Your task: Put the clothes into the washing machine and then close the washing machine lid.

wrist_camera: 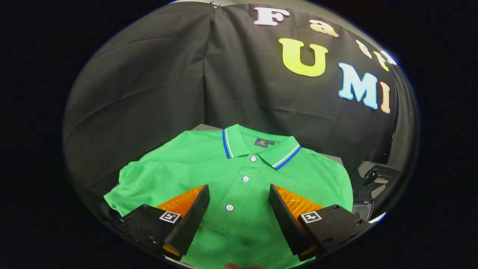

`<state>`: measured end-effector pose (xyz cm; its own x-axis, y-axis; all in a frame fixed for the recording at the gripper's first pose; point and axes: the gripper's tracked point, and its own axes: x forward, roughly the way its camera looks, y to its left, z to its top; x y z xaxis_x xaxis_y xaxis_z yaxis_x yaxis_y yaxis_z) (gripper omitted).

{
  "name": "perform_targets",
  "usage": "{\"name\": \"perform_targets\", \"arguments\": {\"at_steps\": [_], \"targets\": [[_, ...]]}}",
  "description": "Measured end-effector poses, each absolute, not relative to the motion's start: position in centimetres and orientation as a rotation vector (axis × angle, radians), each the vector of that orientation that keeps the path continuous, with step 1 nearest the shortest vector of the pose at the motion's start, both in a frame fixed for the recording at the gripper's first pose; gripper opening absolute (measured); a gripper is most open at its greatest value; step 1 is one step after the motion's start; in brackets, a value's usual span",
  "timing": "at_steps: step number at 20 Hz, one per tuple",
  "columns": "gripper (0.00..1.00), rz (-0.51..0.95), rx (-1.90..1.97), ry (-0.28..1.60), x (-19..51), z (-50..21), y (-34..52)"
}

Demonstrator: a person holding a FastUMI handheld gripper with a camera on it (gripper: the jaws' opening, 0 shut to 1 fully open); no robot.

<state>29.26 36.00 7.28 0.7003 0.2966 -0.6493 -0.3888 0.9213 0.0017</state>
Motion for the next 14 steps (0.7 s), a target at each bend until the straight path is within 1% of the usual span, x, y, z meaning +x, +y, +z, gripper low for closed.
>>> {"name": "perform_targets", "arguments": {"at_steps": [6,7,8,10,12,14], "targets": [[0.99,0.415,-0.13,0.723,29.0,7.4,36.2],[0.97,0.432,-0.145,0.725,29.0,7.0,36.3],[0.96,0.458,-0.14,0.727,28.8,7.1,36.7],[0.4,0.469,-0.166,0.718,28.1,7.5,36.9],[0.13,0.475,-0.207,0.703,28.0,7.6,36.8],[0.13,0.481,-0.197,0.697,27.7,7.6,36.9]]}}
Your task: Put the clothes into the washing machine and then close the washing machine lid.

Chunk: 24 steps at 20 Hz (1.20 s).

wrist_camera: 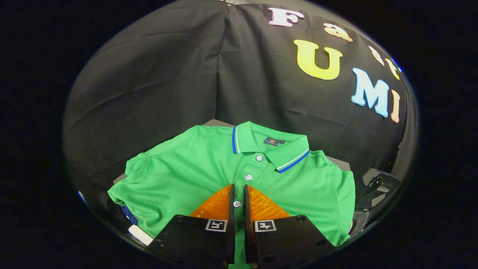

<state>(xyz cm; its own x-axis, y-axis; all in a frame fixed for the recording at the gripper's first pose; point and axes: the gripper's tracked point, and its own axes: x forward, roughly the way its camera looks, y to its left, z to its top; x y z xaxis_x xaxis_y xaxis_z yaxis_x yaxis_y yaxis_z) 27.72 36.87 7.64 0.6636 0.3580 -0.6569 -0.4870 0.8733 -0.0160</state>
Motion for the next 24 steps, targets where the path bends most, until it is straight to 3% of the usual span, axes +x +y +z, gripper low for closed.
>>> {"name": "perform_targets", "arguments": {"at_steps": [2,4,24], "targets": [[0.13,0.498,-0.129,0.682,27.9,7.9,36.5],[0.01,0.52,-0.118,0.7,27.6,7.9,36.8],[0.01,0.481,-0.101,0.289,29.7,25.0,30.5]]}}
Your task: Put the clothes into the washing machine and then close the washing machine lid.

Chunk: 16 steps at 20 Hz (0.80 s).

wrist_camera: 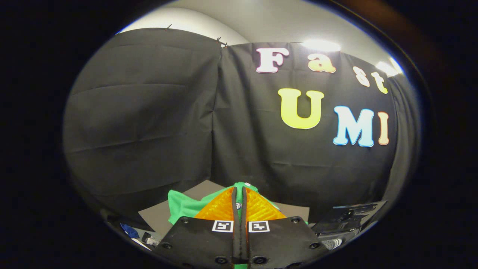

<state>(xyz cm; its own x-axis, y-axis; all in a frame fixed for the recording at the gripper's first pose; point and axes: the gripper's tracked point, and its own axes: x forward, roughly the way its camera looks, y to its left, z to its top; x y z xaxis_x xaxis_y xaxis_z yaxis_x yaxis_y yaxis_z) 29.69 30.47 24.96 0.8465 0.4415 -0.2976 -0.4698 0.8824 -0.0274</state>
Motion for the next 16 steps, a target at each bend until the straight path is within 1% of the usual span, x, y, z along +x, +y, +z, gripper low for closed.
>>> {"name": "perform_targets", "arguments": {"at_steps": [8,16], "targets": [[0.01,0.44,-0.065,0.224,29.7,29.7,25.2],[0.01,0.371,-0.046,0.196,30.4,31.7,17.4]]}}
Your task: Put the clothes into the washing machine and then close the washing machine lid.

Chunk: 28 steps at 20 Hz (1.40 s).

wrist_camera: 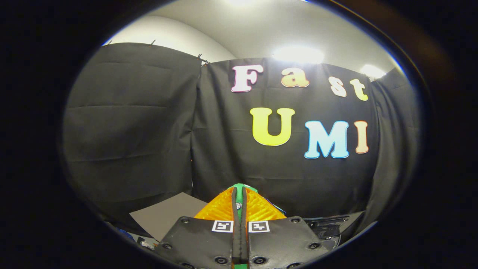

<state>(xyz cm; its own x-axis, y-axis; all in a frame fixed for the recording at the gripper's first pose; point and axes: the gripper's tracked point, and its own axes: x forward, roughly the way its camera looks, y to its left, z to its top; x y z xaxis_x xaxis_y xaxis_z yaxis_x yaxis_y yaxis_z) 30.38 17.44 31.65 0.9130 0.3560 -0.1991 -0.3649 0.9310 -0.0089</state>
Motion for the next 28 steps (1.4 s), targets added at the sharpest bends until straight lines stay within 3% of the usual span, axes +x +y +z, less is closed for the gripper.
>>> {"name": "perform_targets", "arguments": {"at_steps": [21,28], "targets": [[0.01,0.185,-0.01,0.182,32.4,27.8,-3.5],[0.01,0.124,-0.02,0.228,33.3,21.9,-8.8]]}}
